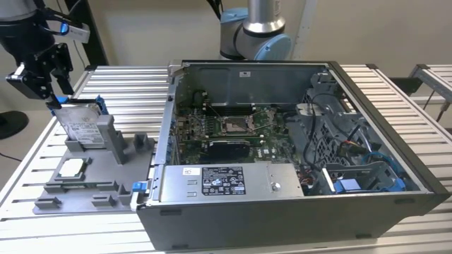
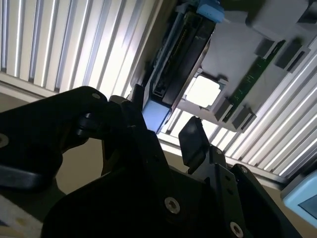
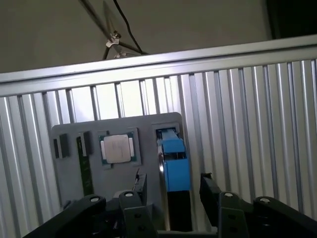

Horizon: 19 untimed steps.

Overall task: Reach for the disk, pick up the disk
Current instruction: 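Pick up the disk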

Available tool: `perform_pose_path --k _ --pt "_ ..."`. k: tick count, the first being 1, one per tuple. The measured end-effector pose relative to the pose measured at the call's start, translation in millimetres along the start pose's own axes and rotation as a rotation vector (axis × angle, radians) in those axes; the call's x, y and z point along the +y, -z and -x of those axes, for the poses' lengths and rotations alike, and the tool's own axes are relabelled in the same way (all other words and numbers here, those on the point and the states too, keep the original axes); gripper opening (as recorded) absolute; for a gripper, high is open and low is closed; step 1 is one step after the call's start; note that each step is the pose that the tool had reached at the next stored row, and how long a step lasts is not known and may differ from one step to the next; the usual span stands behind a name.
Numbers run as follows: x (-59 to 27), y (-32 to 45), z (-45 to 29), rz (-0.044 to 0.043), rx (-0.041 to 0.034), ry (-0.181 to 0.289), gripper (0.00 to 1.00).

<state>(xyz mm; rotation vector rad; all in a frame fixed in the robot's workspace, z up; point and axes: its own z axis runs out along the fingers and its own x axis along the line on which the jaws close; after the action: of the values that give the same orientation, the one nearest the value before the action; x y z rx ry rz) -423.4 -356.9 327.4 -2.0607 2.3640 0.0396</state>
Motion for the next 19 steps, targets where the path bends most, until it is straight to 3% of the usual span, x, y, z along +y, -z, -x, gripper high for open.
perform_pose_path --k 19 --pt "-0.5 -34.4 -0.7 0.0006 0.0016 0.035 1.0"
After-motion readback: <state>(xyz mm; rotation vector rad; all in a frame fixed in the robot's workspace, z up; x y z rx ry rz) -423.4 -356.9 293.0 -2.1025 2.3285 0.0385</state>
